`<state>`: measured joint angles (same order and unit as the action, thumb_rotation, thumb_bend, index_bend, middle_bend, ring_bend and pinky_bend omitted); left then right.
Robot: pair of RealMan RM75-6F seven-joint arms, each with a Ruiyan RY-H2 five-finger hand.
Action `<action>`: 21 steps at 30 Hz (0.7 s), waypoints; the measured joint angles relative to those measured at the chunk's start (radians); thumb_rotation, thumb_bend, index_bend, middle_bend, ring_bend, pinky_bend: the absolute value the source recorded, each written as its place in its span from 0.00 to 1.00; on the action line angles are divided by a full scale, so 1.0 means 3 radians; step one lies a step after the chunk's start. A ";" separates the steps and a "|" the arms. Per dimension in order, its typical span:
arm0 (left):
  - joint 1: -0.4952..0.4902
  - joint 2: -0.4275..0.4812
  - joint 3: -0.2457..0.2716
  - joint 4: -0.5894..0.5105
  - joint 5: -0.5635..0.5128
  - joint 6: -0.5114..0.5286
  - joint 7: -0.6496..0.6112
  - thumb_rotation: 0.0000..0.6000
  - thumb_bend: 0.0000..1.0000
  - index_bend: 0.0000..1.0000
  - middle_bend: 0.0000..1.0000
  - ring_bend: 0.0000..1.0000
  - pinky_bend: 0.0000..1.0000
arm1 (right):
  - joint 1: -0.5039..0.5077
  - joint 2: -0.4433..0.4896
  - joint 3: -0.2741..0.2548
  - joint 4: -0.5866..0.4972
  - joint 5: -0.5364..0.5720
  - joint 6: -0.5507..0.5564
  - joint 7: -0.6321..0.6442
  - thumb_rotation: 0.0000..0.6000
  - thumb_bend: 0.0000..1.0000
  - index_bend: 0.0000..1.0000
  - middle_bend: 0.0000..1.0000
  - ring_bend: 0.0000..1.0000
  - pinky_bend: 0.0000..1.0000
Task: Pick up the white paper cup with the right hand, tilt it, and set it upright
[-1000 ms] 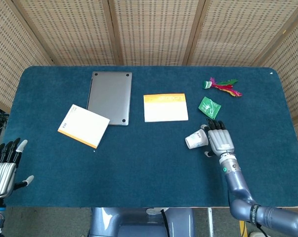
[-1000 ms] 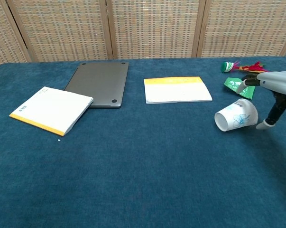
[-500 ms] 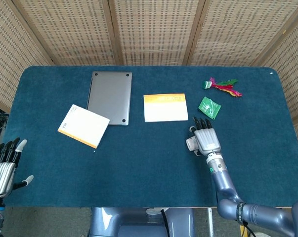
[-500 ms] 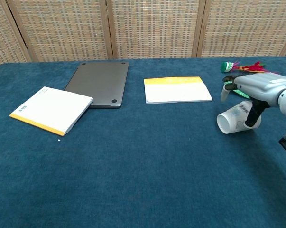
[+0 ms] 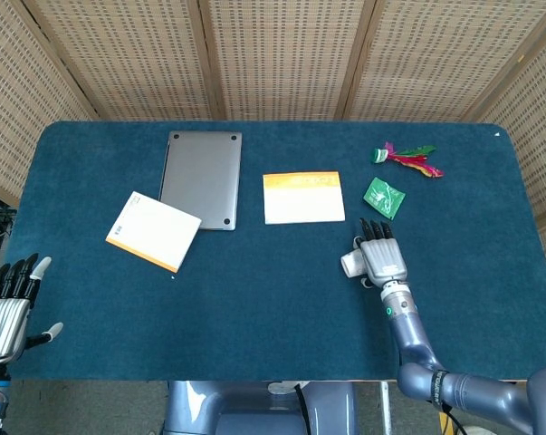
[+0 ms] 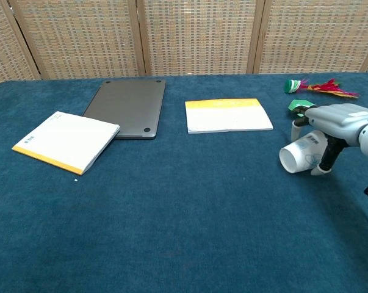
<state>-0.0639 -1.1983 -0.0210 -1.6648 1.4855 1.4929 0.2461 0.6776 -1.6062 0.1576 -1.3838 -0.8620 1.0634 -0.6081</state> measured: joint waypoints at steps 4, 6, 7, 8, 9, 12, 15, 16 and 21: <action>-0.0005 0.0002 0.0000 0.0001 -0.0006 -0.0014 -0.0005 1.00 0.10 0.00 0.00 0.00 0.00 | -0.0003 -0.0061 0.0001 0.0108 -0.0064 0.0013 0.0042 1.00 0.25 0.48 0.05 0.00 0.00; -0.0008 0.0001 -0.0002 0.0007 -0.0015 -0.0020 -0.0009 1.00 0.10 0.00 0.00 0.00 0.00 | -0.0012 -0.0067 0.0002 0.0123 -0.0107 0.0021 0.0086 1.00 0.25 0.48 0.05 0.00 0.00; -0.0009 0.0000 -0.0003 0.0009 -0.0018 -0.0024 -0.0010 1.00 0.10 0.00 0.00 0.00 0.00 | -0.0020 -0.0066 0.0004 0.0118 -0.0139 0.0031 0.0117 1.00 0.25 0.49 0.05 0.00 0.00; -0.0009 -0.0001 -0.0001 0.0009 -0.0019 -0.0026 -0.0010 1.00 0.10 0.00 0.00 0.00 0.00 | -0.0025 -0.0061 0.0007 0.0108 -0.0165 0.0042 0.0136 1.00 0.25 0.49 0.05 0.00 0.00; -0.0009 -0.0002 -0.0001 0.0010 -0.0019 -0.0027 -0.0010 1.00 0.10 0.00 0.00 0.00 0.00 | -0.0031 -0.0052 0.0010 0.0092 -0.0186 0.0054 0.0150 1.00 0.25 0.49 0.05 0.00 0.00; -0.0002 -0.0009 0.0010 -0.0020 -0.0007 -0.0015 0.0027 1.00 0.11 0.00 0.00 0.00 0.00 | -0.0045 -0.0015 0.0042 0.0013 -0.0224 0.0086 0.0200 1.00 0.25 0.49 0.05 0.00 0.00; 0.0005 -0.0002 0.0012 -0.0058 -0.0010 -0.0004 0.0062 1.00 0.11 0.00 0.00 0.00 0.00 | -0.0060 0.0047 0.0095 -0.0117 -0.0221 0.0085 0.0288 1.00 0.25 0.49 0.05 0.00 0.00; 0.0005 0.0000 0.0012 -0.0063 -0.0010 -0.0003 0.0065 1.00 0.11 0.00 0.00 0.00 0.00 | -0.0066 0.0083 0.0121 -0.0185 -0.0208 0.0074 0.0332 1.00 0.25 0.49 0.05 0.00 0.00; 0.0011 -0.0004 0.0023 -0.0067 0.0006 0.0006 0.0088 1.00 0.11 0.00 0.00 0.00 0.00 | -0.0103 0.0284 0.0237 -0.0512 -0.0025 -0.0043 0.0529 1.00 0.25 0.49 0.04 0.00 0.00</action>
<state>-0.0607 -1.1995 -0.0140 -1.6849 1.4871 1.4945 0.2726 0.6467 -1.5211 0.2286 -1.5373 -0.8695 1.0506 -0.4495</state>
